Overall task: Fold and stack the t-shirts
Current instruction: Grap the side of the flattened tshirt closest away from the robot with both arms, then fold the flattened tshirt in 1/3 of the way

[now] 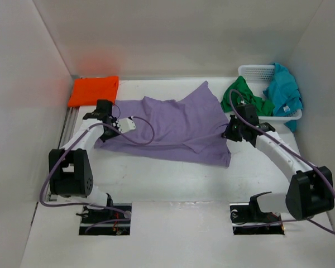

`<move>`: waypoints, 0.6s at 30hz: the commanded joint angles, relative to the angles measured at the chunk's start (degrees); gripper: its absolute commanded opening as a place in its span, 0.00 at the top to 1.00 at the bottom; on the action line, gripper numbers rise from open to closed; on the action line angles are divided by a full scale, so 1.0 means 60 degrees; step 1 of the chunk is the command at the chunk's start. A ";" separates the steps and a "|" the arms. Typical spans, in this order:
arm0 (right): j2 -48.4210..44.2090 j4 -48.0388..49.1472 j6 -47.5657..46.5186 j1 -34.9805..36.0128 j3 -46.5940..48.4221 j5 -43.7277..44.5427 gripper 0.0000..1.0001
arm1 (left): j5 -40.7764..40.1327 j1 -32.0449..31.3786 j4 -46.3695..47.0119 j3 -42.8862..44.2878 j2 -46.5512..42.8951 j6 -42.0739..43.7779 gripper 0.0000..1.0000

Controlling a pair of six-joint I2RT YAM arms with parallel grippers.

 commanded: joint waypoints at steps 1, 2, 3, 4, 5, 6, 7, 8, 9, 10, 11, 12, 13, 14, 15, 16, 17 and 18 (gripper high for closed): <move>0.0508 0.0625 -0.0609 -0.0314 0.0723 0.0173 1.00 | 0.0302 0.0062 -0.0045 0.0660 0.0515 -0.0261 0.99; 0.0698 0.0654 -0.0682 -0.0358 0.0812 0.0173 1.00 | 0.0272 0.0091 0.0013 0.0763 0.0691 -0.0276 0.98; 0.0874 0.0655 -0.0770 -0.0402 0.0914 0.0173 1.00 | 0.0243 0.0120 0.0058 0.0851 0.0867 -0.0305 0.98; 0.1064 0.0655 -0.0858 -0.0417 0.1016 0.0173 1.00 | 0.0199 0.0150 0.0116 0.0939 0.1014 -0.0305 0.97; 0.1269 0.0655 -0.0931 -0.0432 0.1133 0.0173 1.00 | 0.0199 0.0179 0.0175 0.1012 0.1146 -0.0305 0.97; 0.1431 0.0640 -0.1004 -0.0432 0.1251 0.0173 1.00 | 0.0199 0.0223 0.0262 0.1100 0.1263 -0.0305 0.97; 0.1621 0.0640 -0.1063 -0.0432 0.1368 0.0173 1.00 | 0.0199 0.0238 0.0350 0.1159 0.1366 -0.0320 0.96; 0.1782 0.0626 -0.1122 -0.0432 0.1485 0.0188 1.00 | 0.0184 0.0252 0.0452 0.1232 0.1483 -0.0334 0.96; 0.1958 0.0625 -0.1151 -0.0432 0.1602 0.0188 1.00 | 0.0155 0.0253 0.0541 0.1291 0.1600 -0.0349 0.96; 0.2119 0.0611 -0.1152 -0.0461 0.1748 0.0188 1.00 | 0.0126 0.0253 0.0614 0.1364 0.1703 -0.0349 0.95; 0.2266 0.0611 -0.1166 -0.0461 0.1880 0.0188 1.00 | 0.0097 0.0253 0.0687 0.1423 0.1805 -0.0364 0.95; 0.2412 0.0596 -0.1181 -0.0461 0.2012 0.0188 1.00 | 0.0082 0.0238 0.0760 0.1496 0.1893 -0.0393 0.95; 0.2530 0.0567 -0.1195 -0.0461 0.2115 0.0188 1.00 | 0.0082 0.0223 0.0834 0.1554 0.1967 -0.0408 0.94; 0.2749 0.0509 -0.1225 -0.0476 0.2290 0.0232 1.00 | 0.0053 0.0223 0.0950 0.1657 0.2098 -0.0480 0.94; 0.2925 0.0465 -0.1268 -0.0476 0.2451 0.0290 1.00 | 0.0009 0.0223 0.1039 0.1745 0.2215 -0.0568 0.94; 0.3057 0.0421 -0.1312 -0.0490 0.2569 0.0349 1.00 | -0.0035 0.0223 0.1097 0.1818 0.2289 -0.0612 0.94; 0.3247 0.0362 -0.1400 -0.0476 0.2730 0.0422 0.99 | -0.0079 0.0223 0.1113 0.1920 0.2391 -0.0700 0.93; 0.3452 0.0289 -0.1473 -0.0461 0.2905 0.0495 0.99 | -0.0137 0.0223 0.1113 0.2008 0.2479 -0.0773 0.92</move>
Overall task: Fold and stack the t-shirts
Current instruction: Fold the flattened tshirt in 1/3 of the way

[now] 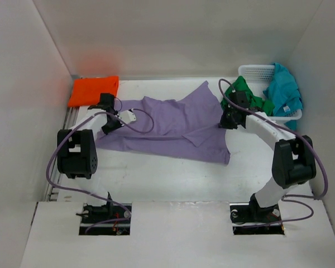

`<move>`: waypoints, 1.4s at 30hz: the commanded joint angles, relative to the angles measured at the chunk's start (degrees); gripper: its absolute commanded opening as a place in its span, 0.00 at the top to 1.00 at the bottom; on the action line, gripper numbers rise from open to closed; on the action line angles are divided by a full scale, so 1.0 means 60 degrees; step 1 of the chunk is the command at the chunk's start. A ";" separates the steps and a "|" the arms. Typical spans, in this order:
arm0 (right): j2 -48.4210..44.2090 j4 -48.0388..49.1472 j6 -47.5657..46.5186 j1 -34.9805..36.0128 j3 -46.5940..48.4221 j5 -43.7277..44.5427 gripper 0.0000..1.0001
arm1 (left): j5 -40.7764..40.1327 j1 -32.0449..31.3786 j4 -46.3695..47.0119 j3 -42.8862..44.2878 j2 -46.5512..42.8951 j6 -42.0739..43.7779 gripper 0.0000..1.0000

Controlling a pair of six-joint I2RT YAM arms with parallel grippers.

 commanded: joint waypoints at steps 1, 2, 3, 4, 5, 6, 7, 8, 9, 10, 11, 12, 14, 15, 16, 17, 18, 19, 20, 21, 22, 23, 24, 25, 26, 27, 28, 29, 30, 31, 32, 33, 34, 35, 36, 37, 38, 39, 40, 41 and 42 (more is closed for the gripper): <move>0.0528 0.0019 -0.0472 -0.0057 0.0881 0.0473 0.98 | -0.0181 0.0056 0.0421 0.0621 0.0203 -0.0395 0.90; 0.0704 -0.0039 -0.0545 -0.0057 0.1086 0.0576 0.96 | -0.0240 0.0085 0.0464 0.0680 0.0276 -0.0439 0.87; 0.0880 -0.0083 -0.0618 -0.0057 0.1262 0.0678 0.93 | -0.0328 0.0099 0.0552 0.0738 0.0350 -0.0483 0.83; 0.1055 -0.0098 -0.0692 -0.0057 0.1481 0.0795 0.89 | -0.0430 0.0143 0.0712 0.0797 0.0408 -0.0556 0.79; 0.1202 -0.0128 -0.0750 -0.0057 0.1686 0.0913 0.83 | -0.0562 0.0216 0.0960 0.0841 0.0452 -0.0658 0.72; 0.1305 -0.0200 -0.0794 -0.0057 0.1891 0.1030 0.77 | -0.0722 0.0289 0.1224 0.0928 0.0496 -0.0804 0.64; 0.1350 -0.0274 -0.0795 -0.0086 0.2067 0.1132 0.74 | -0.0898 0.0392 0.1502 0.1060 0.0511 -0.0994 0.57; 0.1321 -0.0376 -0.0766 -0.0100 0.2214 0.1206 0.70 | -0.1030 0.0552 0.1708 0.1221 0.0511 -0.1242 0.51; 0.1161 -0.0449 -0.0693 -0.0101 0.2245 0.1294 0.64 | -0.1061 0.0757 0.1768 0.1411 0.0468 -0.1520 0.47; 0.0913 -0.0465 -0.0649 -0.0072 0.2187 0.1396 0.59 | -0.1017 0.0976 0.1696 0.1572 0.0380 -0.1828 0.44; 0.0664 -0.0479 -0.0576 -0.0057 0.2070 0.1484 0.54 | -0.0959 0.1211 0.1535 0.1690 0.0264 -0.2063 0.42; 0.0270 -0.0508 -0.0445 -0.0057 0.1823 0.1601 0.51 | -0.0857 0.1416 0.1302 0.1735 0.0103 -0.2254 0.41; -0.0696 -0.0567 0.0037 -0.0057 0.1019 0.1719 0.49 | -0.0579 0.1782 0.0760 0.1648 -0.0263 -0.2576 0.39; -0.1252 -0.0567 0.0330 -0.0057 0.0478 0.1705 0.47 | -0.0418 0.1958 0.0482 0.1517 -0.0468 -0.2810 0.39; -0.1779 -0.0582 0.0652 -0.0042 -0.0093 0.1661 0.45 | -0.0271 0.2120 0.0218 0.1341 -0.0673 -0.3044 0.38; -0.2220 -0.0596 0.0974 0.0016 -0.0635 0.1588 0.45 | -0.0081 0.2252 -0.0075 0.1166 -0.0835 -0.3264 0.38; -0.2645 -0.0611 0.1311 0.0089 -0.1192 0.1515 0.44 | 0.0138 0.2398 -0.0338 0.0975 -0.0967 -0.3484 0.38; -0.2968 -0.0640 0.1633 0.0133 -0.1690 0.1413 0.43 | 0.0329 0.2486 -0.0631 0.0814 -0.1026 -0.3718 0.37; -0.3247 -0.0641 0.1912 0.0148 -0.2174 0.1325 0.43 | 0.0505 0.2560 -0.0881 0.0682 -0.1027 -0.3982 0.37; -0.3453 -0.0626 0.2176 0.0148 -0.2585 0.1237 0.42 | 0.0651 0.2604 -0.1028 0.0608 -0.0954 -0.4173 0.37; -0.3571 -0.0597 0.2353 0.0148 -0.2864 0.1222 0.42 | 0.0841 0.2677 -0.1189 0.0535 -0.0750 -0.4508 0.37; -0.3673 -0.0539 0.2558 0.0148 -0.3259 0.1192 0.41 | 0.0974 0.2721 -0.1220 0.0519 -0.0516 -0.4773 0.37; -0.3689 -0.0509 0.2647 0.0148 -0.3437 0.1163 0.41 | 0.1048 0.2736 -0.1249 0.0548 -0.0325 -0.4949 0.38; -0.3674 -0.0480 0.2735 0.0148 -0.3627 0.1119 0.41 | 0.1106 0.2751 -0.1278 0.0621 -0.0077 -0.5169 0.39; -0.3631 -0.0465 0.2793 0.0148 -0.3745 0.1032 0.40 | 0.1151 0.2751 -0.1293 0.0709 0.0172 -0.5374 0.39; -0.3543 -0.0436 0.2852 0.0163 -0.3848 0.0915 0.40 | 0.1194 0.2722 -0.1337 0.0782 0.0377 -0.5535 0.40; -0.3426 -0.0348 0.2911 0.0221 -0.3921 0.0754 0.39 | 0.1282 0.2707 -0.1352 0.0855 0.0568 -0.5638 0.40; -0.3324 -0.0275 0.2955 0.0265 -0.3965 0.0593 0.39 | 0.1370 0.2635 -0.1366 0.0900 0.0729 -0.5726 0.40; -0.3207 -0.0187 0.3013 0.0280 -0.4009 0.0461 0.40 | 0.1414 0.2547 -0.1367 0.0929 0.0862 -0.5800 0.40; -0.3090 -0.0099 0.3057 0.0309 -0.4039 0.0358 0.40 | 0.1444 0.2430 -0.1323 0.0958 0.0993 -0.5902 0.40; -0.2987 0.0003 0.3101 0.0339 -0.4068 0.0314 0.41 | 0.1429 0.2342 -0.1265 0.0988 0.1125 -0.5976 0.40; -0.2884 0.0091 0.3131 0.0353 -0.4112 0.0270 0.42 | 0.1415 0.2268 -0.1220 0.1017 0.1257 -0.6049 0.41; -0.2796 0.0164 0.3160 0.0368 -0.4141 0.0240 0.42 | 0.1400 0.2210 -0.1177 0.1032 0.1360 -0.6122 0.41; -0.2708 0.0267 0.3175 0.0383 -0.4185 0.0196 0.43 | 0.1400 0.2195 -0.1118 0.1046 0.1477 -0.6195 0.42; -0.2621 0.0384 0.3204 0.0412 -0.4215 0.0109 0.45 | 0.1400 0.2180 -0.1074 0.1061 0.1594 -0.6269 0.43; -0.2518 0.0501 0.3233 0.0412 -0.4244 -0.0008 0.47 | 0.1458 0.2180 -0.1059 0.1076 0.1697 -0.6327 0.46; -0.2430 0.0603 0.3248 0.0427 -0.4259 -0.0183 0.51 | 0.1488 0.2180 -0.1059 0.1076 0.1799 -0.6400 0.51; -0.2342 0.0677 0.3263 0.0441 -0.4273 -0.0373 0.56 | 0.1517 0.2180 -0.1059 0.1076 0.1873 -0.6488 0.59; -0.2298 0.0721 0.3277 0.0441 -0.4303 -0.0491 0.65 | 0.1575 0.2180 -0.1059 0.1061 0.1917 -0.6547 0.71; -0.2312 0.0736 0.3292 0.0441 -0.4346 -0.0551 0.76 | 0.1619 0.2209 -0.1059 0.1018 0.1932 -0.6606 0.83; -0.2428 0.0693 0.3292 0.0441 -0.4419 -0.0566 0.87 | 0.1692 0.2267 -0.1059 0.0945 0.1889 -0.6635 0.93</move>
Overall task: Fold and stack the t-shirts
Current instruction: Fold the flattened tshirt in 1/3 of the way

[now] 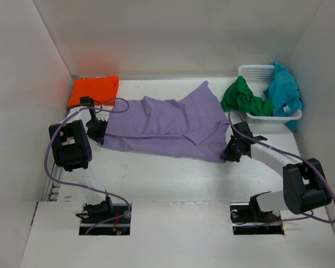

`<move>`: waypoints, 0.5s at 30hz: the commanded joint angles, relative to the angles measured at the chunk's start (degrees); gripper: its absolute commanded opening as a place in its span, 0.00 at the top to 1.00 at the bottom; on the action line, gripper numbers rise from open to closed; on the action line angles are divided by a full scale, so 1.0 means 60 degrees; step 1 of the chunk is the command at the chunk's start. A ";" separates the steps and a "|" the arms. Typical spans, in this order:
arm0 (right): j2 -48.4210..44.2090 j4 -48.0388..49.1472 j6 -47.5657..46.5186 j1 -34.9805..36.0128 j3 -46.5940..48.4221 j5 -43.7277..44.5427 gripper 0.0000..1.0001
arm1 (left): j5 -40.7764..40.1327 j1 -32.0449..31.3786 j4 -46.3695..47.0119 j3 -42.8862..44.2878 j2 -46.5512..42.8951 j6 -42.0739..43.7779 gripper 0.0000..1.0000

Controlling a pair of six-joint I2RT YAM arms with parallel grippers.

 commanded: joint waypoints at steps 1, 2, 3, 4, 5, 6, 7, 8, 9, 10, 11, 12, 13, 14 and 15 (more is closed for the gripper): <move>-0.0225 0.0456 0.0203 0.0077 -0.0158 -0.0435 0.94 | 0.0418 0.0118 0.0365 -0.0163 0.0275 -0.0272 0.99; -0.0472 0.0325 0.0188 -0.0025 -0.0245 -0.0391 0.99 | 0.0418 0.0235 0.0351 -0.0309 0.0056 -0.0199 1.00; -0.0765 0.0106 0.0188 -0.0113 -0.0319 -0.0333 1.00 | 0.0389 0.0381 0.0336 -0.0485 -0.0236 -0.0082 1.00; -0.1174 -0.0273 0.0159 -0.0215 -0.0377 -0.0260 1.00 | 0.0316 0.0542 0.0264 -0.0660 -0.0543 0.0122 1.00; -0.1439 -0.0567 0.0159 -0.0260 -0.0407 -0.0244 1.00 | 0.0200 0.0703 0.0118 -0.0807 -0.0894 0.0342 1.00; -0.1790 -0.0962 0.0144 -0.0260 -0.0422 -0.0186 1.00 | -0.0005 0.0835 -0.0101 -0.0925 -0.1217 0.0561 1.00; -0.2156 -0.1343 0.0159 -0.0274 -0.0465 -0.0099 1.00 | -0.0166 0.0924 -0.0321 -0.1042 -0.1539 0.0781 1.00; -0.2508 -0.1709 0.0202 -0.0246 -0.0509 0.0018 1.00 | -0.0313 0.0997 -0.0512 -0.1188 -0.1876 0.0986 1.00; -0.2801 -0.2003 0.0232 -0.0231 -0.0582 0.0092 1.00 | -0.0430 0.1041 -0.0688 -0.1334 -0.2184 0.1162 1.00; -0.2993 -0.2267 0.0261 -0.0231 -0.0641 0.0122 1.00 | -0.0518 0.1042 -0.0849 -0.1481 -0.2477 0.1338 1.00; -0.3183 -0.2400 0.0349 -0.0231 -0.0613 0.0224 1.00 | -0.0606 0.1042 -0.1039 -0.1613 -0.2741 0.1470 1.00; -0.3214 -0.2604 0.0364 -0.0216 -0.0511 0.0239 1.00 | -0.0694 0.1027 -0.1215 -0.1701 -0.2961 0.1559 1.00; -0.3214 -0.2766 0.0350 -0.0231 -0.0452 0.0239 1.00 | -0.0782 0.1012 -0.1376 -0.1789 -0.3137 0.1603 1.00; -0.3200 -0.2912 0.0378 -0.0216 -0.0437 0.0297 1.00 | -0.0870 0.1012 -0.1552 -0.1848 -0.3284 0.1633 1.00; -0.3243 -0.3030 0.0422 -0.0216 -0.0408 0.0327 1.00 | -0.0987 0.1027 -0.1742 -0.1921 -0.3373 0.1691 0.99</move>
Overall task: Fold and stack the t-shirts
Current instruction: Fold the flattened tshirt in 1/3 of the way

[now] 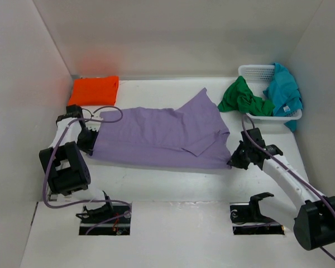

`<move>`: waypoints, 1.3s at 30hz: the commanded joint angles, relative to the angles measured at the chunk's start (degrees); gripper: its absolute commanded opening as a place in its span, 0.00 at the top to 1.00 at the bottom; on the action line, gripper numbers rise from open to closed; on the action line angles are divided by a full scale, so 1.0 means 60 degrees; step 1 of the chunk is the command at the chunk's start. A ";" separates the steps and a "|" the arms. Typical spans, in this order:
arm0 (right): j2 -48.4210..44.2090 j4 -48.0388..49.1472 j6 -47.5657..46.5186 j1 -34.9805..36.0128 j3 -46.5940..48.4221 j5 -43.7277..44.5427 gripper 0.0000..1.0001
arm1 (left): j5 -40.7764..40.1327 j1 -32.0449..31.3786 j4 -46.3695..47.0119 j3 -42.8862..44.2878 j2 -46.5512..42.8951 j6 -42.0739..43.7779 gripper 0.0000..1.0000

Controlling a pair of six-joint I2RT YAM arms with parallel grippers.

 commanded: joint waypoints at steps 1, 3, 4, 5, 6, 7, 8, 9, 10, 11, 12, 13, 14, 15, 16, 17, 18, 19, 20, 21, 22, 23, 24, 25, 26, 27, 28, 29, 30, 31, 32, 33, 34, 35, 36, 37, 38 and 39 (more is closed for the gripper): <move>-0.0074 -0.1129 0.0200 -0.0005 0.0092 0.0498 1.00 | -0.0576 0.0025 -0.0662 -0.0202 -0.0725 0.0580 0.97; -0.0162 -0.1524 0.0405 0.0141 0.0092 0.0586 1.00 | -0.0663 -0.0004 -0.0779 -0.0173 -0.0813 0.0507 0.94; -0.0278 -0.1729 0.0493 0.0229 0.0048 0.0702 0.98 | -0.0809 -0.0062 -0.0910 -0.0188 -0.0828 0.0536 0.90; -0.0424 -0.1890 0.0595 0.0331 -0.0025 0.0819 0.93 | -0.0985 -0.0106 -0.1056 -0.0231 -0.0799 0.0551 0.85; -0.0585 -0.1993 0.0727 0.0477 -0.0025 0.0951 0.85 | -0.1001 -0.0165 -0.1174 -0.0261 -0.0770 0.0595 0.79; -0.0689 -0.2096 0.0800 0.0551 -0.0011 0.1083 0.78 | -0.1016 -0.0223 -0.1291 -0.0276 -0.0741 0.0610 0.73; -0.0719 -0.2170 0.0816 0.0581 0.0018 0.1142 0.72 | -0.1088 -0.0282 -0.1365 -0.0276 -0.0711 0.0624 0.63; -0.0748 -0.2199 0.0816 0.0581 0.0048 0.1186 0.70 | -0.1133 -0.0326 -0.1394 -0.0232 -0.0697 0.0624 0.59; -0.0777 -0.2200 0.0801 0.0581 0.0091 0.1187 0.69 | -0.1336 -0.0370 -0.1424 -0.0145 -0.0696 0.0639 0.54; -0.0836 -0.2243 0.0772 0.0581 0.0150 0.1187 0.67 | -0.1686 -0.0370 -0.1438 0.0001 -0.0696 0.0712 0.51; -0.0938 -0.2331 0.0786 0.0567 0.0223 0.1187 0.65 | -0.2096 -0.0370 -0.1410 0.0162 -0.0725 0.0843 0.49; -0.1084 -0.2418 0.0830 0.0581 0.0296 0.1274 0.64 | -0.2535 -0.0370 -0.1337 0.0367 -0.0784 0.1062 0.48; -0.1274 -0.2521 0.0859 0.0581 0.0369 0.1405 0.63 | -0.2974 -0.0370 -0.1235 0.0673 -0.0871 0.1281 0.48; -0.1464 -0.2609 0.0903 0.0567 0.0428 0.1552 0.63 | -0.3341 -0.0399 -0.1089 0.1024 -0.0974 0.1487 0.47; -0.1640 -0.2668 0.0933 0.0523 0.0458 0.1684 0.63 | -0.3563 -0.0603 -0.0913 0.1492 -0.1062 0.1619 0.47; -0.1772 -0.2654 0.0962 0.0494 0.0444 0.1786 0.63 | -0.3623 -0.0953 -0.0723 0.1975 -0.1150 0.1664 0.45; -0.1846 -0.2567 0.0962 0.0464 0.0371 0.1831 0.64 | -0.3565 -0.1493 -0.0532 0.2473 -0.1223 0.1679 0.44; -0.1818 -0.2421 0.0962 0.0406 0.0269 0.1817 0.65 | -0.3318 -0.2238 -0.0356 0.2841 -0.1311 0.1708 0.42; -0.1745 -0.2216 0.0933 0.0376 0.0181 0.1744 0.67 | -0.2924 -0.3101 -0.0137 0.3076 -0.1413 0.1723 0.40; -0.1657 -0.2011 0.0977 0.0405 0.0107 0.1671 0.70 | -0.2485 -0.4038 0.0112 0.3195 -0.1472 0.1694 0.39; -0.1598 -0.1777 0.1020 0.0405 0.0063 0.1641 0.72 | -0.2002 -0.5048 0.0390 0.3239 -0.1502 0.1621 0.39; -0.1540 -0.1586 0.1122 0.0521 0.0019 0.1641 0.76 | -0.1519 -0.6058 0.0682 0.3196 -0.1473 0.1548 0.39; -0.1525 -0.1425 0.1239 0.0595 -0.0025 0.1641 0.81 | -0.1137 -0.7011 0.0903 0.3123 -0.1342 0.1518 0.39; -0.1510 -0.1235 0.1328 0.0668 -0.0083 0.1626 0.85 | -0.0785 -0.7876 0.1108 0.3065 -0.1109 0.1532 0.40; -0.1539 -0.1044 0.1430 0.0727 -0.0142 0.1626 0.90 | -0.0477 -0.8697 0.1299 0.3021 -0.0831 0.1591 0.41; -0.1554 -0.0897 0.1518 0.0757 -0.0201 0.1583 0.93 | -0.0155 -0.9358 0.1533 0.2977 -0.0524 0.1620 0.42; -0.1626 -0.0722 0.1649 0.0771 -0.0274 0.1524 0.93 | 0.0182 -0.9886 0.1738 0.2976 -0.0187 0.1664 0.42; -0.1714 -0.0517 0.1796 0.0772 -0.0390 0.1451 0.94 | 0.0562 -1.0327 0.1914 0.3020 0.0150 0.1708 0.43; -0.1846 -0.0312 0.1971 0.0757 -0.0522 0.1407 0.94 | 0.1045 -1.0607 0.2104 0.3107 0.0472 0.1694 0.43; -0.2006 -0.0121 0.2104 0.0713 -0.0668 0.1378 0.94 | 0.1571 -1.0813 0.2295 0.3268 0.0780 0.1592 0.43; -0.2196 0.0011 0.2235 0.0626 -0.0815 0.1363 0.94 | 0.2157 -1.0960 0.2442 0.3429 0.1073 0.1475 0.43; -0.2401 0.0114 0.2396 0.0509 -0.0947 0.1406 0.94 | 0.2728 -1.1077 0.2501 0.3633 0.1381 0.1373 0.42; -0.2606 0.0187 0.2528 0.0363 -0.1108 0.1436 0.94 | 0.3256 -1.1194 0.2516 0.3838 0.1674 0.1285 0.41; -0.2797 0.0261 0.2588 0.0187 -0.1254 0.1407 0.94 | 0.3682 -1.1326 0.2502 0.4029 0.1952 0.1255 0.41; -0.2958 0.0319 0.2603 0.0026 -0.1401 0.1363 0.94 | 0.3947 -1.1458 0.2502 0.4161 0.2201 0.1240 0.40; -0.3091 0.0320 0.2588 -0.0120 -0.1518 0.1290 0.94 | 0.4095 -1.1575 0.2545 0.4192 0.2363 0.1283 0.40; -0.3193 0.0305 0.2545 -0.0223 -0.1621 0.1202 0.93 | 0.4169 -1.1736 0.2604 0.4207 0.2554 0.1400 0.40; -0.3252 0.0291 0.2530 -0.0253 -0.1680 0.1129 0.93 | 0.4184 -1.1853 0.2691 0.4178 0.2744 0.1546 0.40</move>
